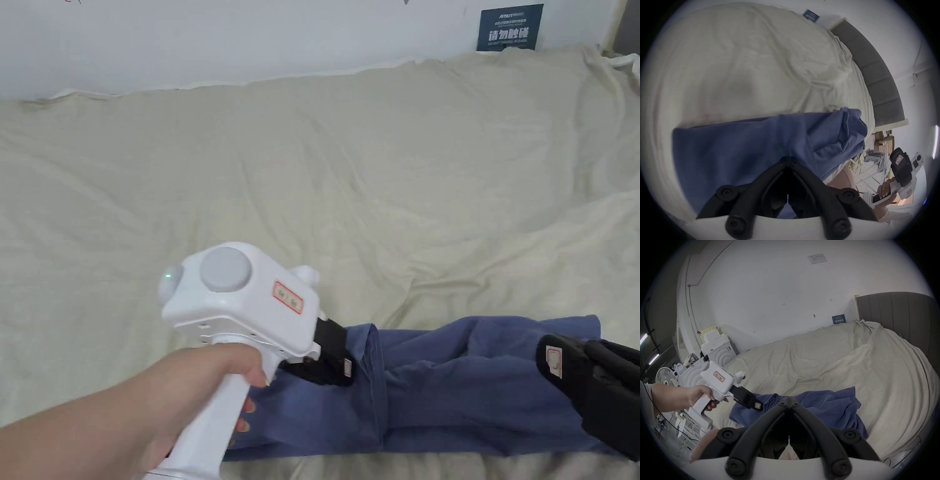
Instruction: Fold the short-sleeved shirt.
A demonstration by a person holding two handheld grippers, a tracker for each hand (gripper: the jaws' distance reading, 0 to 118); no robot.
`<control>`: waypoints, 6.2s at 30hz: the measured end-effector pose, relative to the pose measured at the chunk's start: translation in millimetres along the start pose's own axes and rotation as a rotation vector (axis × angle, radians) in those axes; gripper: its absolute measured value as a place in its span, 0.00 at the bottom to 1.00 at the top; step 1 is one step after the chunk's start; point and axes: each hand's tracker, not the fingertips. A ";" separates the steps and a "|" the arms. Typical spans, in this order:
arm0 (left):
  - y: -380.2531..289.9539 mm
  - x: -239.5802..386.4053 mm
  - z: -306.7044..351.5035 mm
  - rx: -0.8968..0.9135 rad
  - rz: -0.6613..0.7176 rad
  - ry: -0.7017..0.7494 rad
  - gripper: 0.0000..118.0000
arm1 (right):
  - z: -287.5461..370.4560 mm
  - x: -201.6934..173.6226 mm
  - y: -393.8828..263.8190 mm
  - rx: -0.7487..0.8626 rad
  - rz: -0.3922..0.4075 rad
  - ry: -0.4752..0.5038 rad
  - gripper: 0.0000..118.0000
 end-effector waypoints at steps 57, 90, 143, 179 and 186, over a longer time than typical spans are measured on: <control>-60.5 -134.3 113.3 0.230 0.094 -0.068 0.15 | -25.8 -15.4 3.9 -0.112 -0.132 0.023 0.00; -0.6 43.0 53.2 0.105 0.006 -0.168 0.81 | 2.1 22.5 -12.7 -0.029 -0.216 0.043 0.00; -230.6 -11.2 189.4 1.403 -0.057 0.708 0.03 | 38.2 -96.2 -11.8 0.564 0.294 -0.411 0.00; -193.9 -33.5 167.2 0.974 -0.099 0.482 0.04 | -195.6 -42.1 -0.1 -0.672 0.300 -0.174 0.00; -107.0 -120.3 102.1 0.412 0.299 -0.341 0.24 | -192.8 -27.6 10.1 -0.668 0.228 -0.124 0.00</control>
